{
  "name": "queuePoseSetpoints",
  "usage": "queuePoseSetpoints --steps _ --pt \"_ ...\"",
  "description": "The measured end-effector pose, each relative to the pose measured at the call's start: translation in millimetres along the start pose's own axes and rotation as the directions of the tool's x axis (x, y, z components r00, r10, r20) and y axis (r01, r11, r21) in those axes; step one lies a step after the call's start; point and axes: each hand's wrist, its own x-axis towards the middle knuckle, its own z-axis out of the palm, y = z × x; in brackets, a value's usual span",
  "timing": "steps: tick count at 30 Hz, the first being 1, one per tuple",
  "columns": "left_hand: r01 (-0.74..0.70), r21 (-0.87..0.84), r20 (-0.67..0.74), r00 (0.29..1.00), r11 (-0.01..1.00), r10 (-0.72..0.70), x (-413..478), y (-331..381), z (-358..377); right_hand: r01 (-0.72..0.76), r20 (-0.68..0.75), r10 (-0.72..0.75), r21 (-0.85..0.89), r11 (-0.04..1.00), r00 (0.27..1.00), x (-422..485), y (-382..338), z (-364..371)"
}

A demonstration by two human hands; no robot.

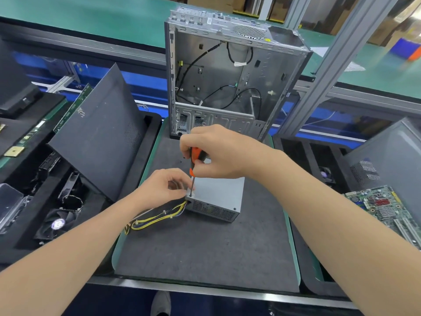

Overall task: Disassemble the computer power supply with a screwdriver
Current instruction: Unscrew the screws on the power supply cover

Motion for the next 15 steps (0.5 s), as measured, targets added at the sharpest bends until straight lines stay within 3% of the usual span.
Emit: queuePoseSetpoints --steps 6,11,15 --pt "0.070 0.064 -0.092 0.994 0.996 -0.064 -7 17 11 -0.051 -0.087 0.047 -0.039 0.998 0.995 -1 -18 7" --pt "0.084 0.171 -0.150 0.987 0.982 -0.058 -8 25 18 -0.348 -0.265 0.272 -0.308 0.885 0.925 9 -26 14" --pt "0.098 0.219 -0.156 0.986 0.971 -0.064 -8 28 20 -0.471 -0.280 0.398 -0.281 0.836 0.873 17 -31 13"
